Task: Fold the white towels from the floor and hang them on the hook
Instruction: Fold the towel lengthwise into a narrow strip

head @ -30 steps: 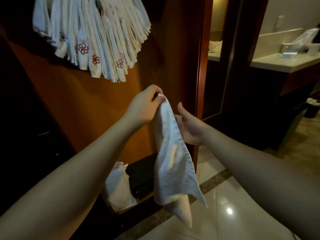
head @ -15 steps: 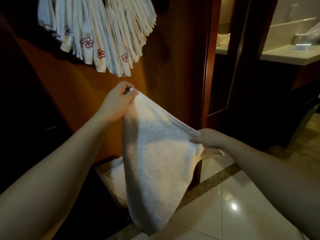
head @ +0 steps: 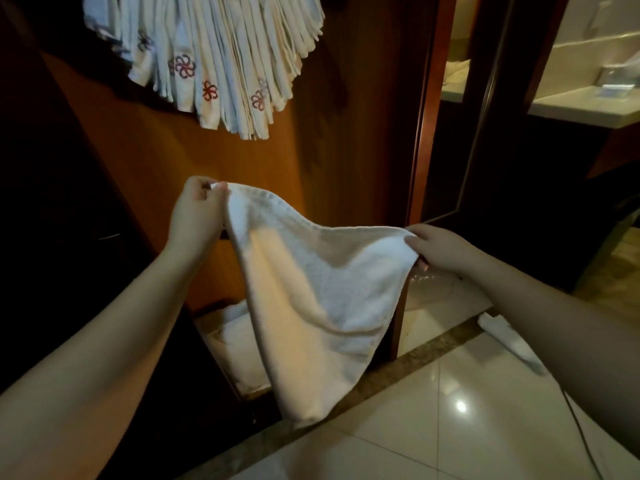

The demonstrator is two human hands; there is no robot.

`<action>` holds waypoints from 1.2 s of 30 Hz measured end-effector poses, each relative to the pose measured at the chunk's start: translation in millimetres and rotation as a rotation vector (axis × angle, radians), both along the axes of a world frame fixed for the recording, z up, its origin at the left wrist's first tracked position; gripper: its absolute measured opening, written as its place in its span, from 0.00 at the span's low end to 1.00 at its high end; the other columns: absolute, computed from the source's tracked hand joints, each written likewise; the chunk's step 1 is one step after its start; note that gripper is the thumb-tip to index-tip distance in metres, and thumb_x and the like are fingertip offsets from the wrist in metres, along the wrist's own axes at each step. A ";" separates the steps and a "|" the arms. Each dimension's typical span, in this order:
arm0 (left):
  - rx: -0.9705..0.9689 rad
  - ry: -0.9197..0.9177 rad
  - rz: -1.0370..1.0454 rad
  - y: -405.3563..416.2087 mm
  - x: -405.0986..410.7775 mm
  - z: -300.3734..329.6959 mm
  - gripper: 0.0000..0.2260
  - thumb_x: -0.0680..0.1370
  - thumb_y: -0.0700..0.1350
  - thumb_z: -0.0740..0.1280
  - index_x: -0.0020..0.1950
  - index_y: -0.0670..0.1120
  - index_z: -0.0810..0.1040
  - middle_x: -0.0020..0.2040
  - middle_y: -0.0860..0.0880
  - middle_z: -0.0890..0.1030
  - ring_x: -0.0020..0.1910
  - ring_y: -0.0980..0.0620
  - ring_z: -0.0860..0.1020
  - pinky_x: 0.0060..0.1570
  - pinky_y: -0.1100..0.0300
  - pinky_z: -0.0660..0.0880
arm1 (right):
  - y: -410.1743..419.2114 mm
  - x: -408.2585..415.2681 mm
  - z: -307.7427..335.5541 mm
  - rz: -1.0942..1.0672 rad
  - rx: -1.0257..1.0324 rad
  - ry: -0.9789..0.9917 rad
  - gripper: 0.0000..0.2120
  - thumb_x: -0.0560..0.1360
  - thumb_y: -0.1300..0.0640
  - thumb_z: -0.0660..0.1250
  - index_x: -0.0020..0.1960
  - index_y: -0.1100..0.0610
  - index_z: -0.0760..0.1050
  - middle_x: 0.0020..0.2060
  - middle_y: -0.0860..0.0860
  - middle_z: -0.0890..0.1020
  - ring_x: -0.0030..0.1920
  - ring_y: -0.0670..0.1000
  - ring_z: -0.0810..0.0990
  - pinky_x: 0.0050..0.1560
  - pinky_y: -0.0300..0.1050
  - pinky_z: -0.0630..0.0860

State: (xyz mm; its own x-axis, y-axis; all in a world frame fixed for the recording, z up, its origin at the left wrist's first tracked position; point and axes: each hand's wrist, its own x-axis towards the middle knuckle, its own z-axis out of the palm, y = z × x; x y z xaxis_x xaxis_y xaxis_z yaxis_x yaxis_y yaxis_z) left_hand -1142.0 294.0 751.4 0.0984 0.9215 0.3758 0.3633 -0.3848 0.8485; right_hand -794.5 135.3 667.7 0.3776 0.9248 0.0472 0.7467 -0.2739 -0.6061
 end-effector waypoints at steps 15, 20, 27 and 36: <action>-0.388 -0.429 -0.320 -123.3 38.7 -37.8 0.07 0.80 0.50 0.68 0.51 0.47 0.79 0.46 0.50 0.86 0.45 0.50 0.86 0.37 0.60 0.81 | -35.1 -129.3 60.1 0.546 0.110 0.186 0.09 0.82 0.51 0.63 0.57 0.37 0.75 0.48 0.37 0.83 0.50 0.35 0.81 0.48 0.33 0.72; -0.457 -0.495 -0.481 -139.9 37.0 -34.1 0.09 0.80 0.49 0.68 0.53 0.44 0.80 0.44 0.45 0.86 0.43 0.47 0.85 0.42 0.57 0.81 | -41.4 -142.5 65.5 0.485 0.272 0.136 0.05 0.83 0.51 0.62 0.51 0.42 0.73 0.41 0.35 0.84 0.42 0.37 0.83 0.46 0.25 0.71; -0.454 -0.460 -0.531 -146.2 32.2 -33.0 0.09 0.75 0.49 0.70 0.52 0.48 0.82 0.43 0.47 0.86 0.42 0.50 0.84 0.39 0.60 0.78 | -50.5 -154.6 72.8 0.426 0.312 0.009 0.05 0.82 0.47 0.63 0.48 0.39 0.69 0.41 0.30 0.82 0.41 0.33 0.81 0.44 0.22 0.69; -0.351 -0.404 -0.553 -151.5 23.2 -31.4 0.09 0.79 0.49 0.68 0.56 0.48 0.82 0.46 0.47 0.86 0.44 0.51 0.85 0.37 0.64 0.77 | -59.9 -161.5 82.1 0.423 0.398 0.124 0.06 0.81 0.51 0.65 0.48 0.41 0.71 0.39 0.33 0.84 0.38 0.35 0.83 0.43 0.23 0.72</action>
State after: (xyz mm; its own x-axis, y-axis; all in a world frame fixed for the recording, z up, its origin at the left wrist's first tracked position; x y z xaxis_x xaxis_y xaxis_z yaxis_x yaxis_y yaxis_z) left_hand -1118.9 142.6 720.0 0.4968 0.8500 0.1753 -0.1678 -0.1041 0.9803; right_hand -956.0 75.4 749.8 0.0049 0.9165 0.4000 0.6583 0.2981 -0.6912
